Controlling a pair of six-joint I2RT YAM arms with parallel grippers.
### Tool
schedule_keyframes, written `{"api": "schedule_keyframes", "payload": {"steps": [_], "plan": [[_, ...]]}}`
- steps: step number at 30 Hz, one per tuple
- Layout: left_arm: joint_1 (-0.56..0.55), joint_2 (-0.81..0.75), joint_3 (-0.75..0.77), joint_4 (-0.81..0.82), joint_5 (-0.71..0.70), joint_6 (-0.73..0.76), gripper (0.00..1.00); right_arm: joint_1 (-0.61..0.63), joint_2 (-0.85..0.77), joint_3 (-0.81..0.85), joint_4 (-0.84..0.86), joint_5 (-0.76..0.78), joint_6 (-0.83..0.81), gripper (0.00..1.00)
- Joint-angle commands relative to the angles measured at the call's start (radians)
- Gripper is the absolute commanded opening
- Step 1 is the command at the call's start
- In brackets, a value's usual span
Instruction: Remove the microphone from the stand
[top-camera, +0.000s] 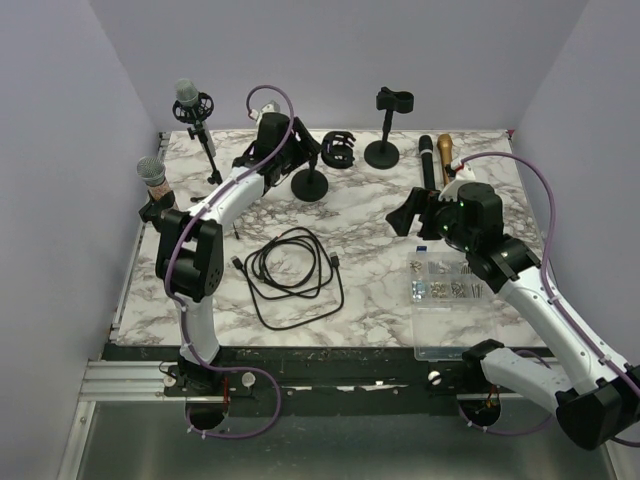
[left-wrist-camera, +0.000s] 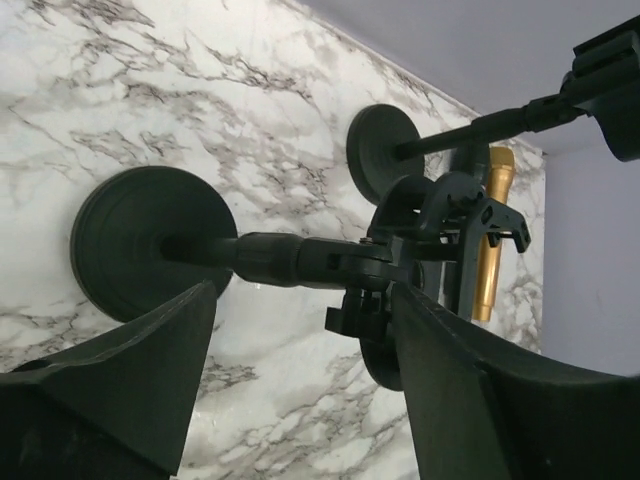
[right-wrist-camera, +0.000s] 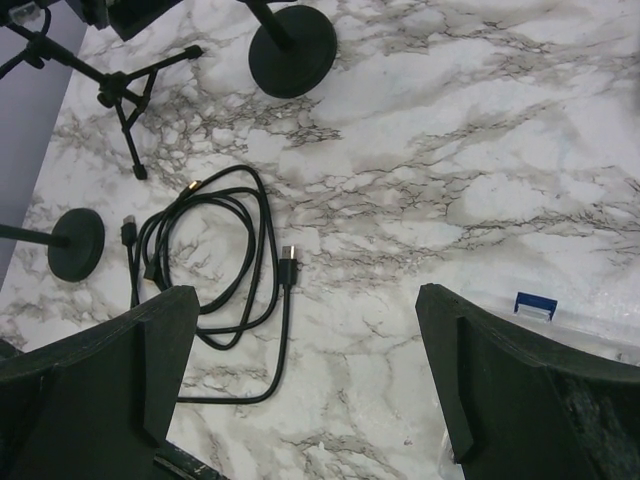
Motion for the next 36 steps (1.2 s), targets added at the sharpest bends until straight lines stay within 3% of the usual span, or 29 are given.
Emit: {"api": "schedule_keyframes", "payload": {"steps": [1,6,10,21,24,28,36], "plan": [[-0.010,-0.051,0.115,-0.205,0.061,0.126,0.79,0.001,0.020,-0.006,0.024,-0.031,0.025,1.00],[-0.008,-0.095,0.297,-0.325,0.086,0.218,0.88,0.000,0.039,-0.035,0.095,-0.082,0.090,1.00],[0.002,-0.158,0.326,-0.370,0.126,0.244,0.90,0.001,0.078,-0.068,0.162,-0.135,0.146,1.00],[0.016,-0.566,0.069,-0.316,0.447,0.317,0.95,0.001,0.283,-0.033,0.314,-0.212,0.241,1.00],[0.021,-0.694,0.025,-0.369,0.405,0.412,0.97,0.000,0.380,-0.009,0.409,-0.277,0.289,1.00],[0.021,-0.877,-0.085,-0.411,0.239,0.552,0.99,0.004,0.509,0.027,0.554,-0.327,0.332,1.00],[0.022,-1.159,-0.423,-0.258,-0.012,0.746,0.99,0.002,0.746,0.207,0.731,-0.350,0.510,1.00]]}}
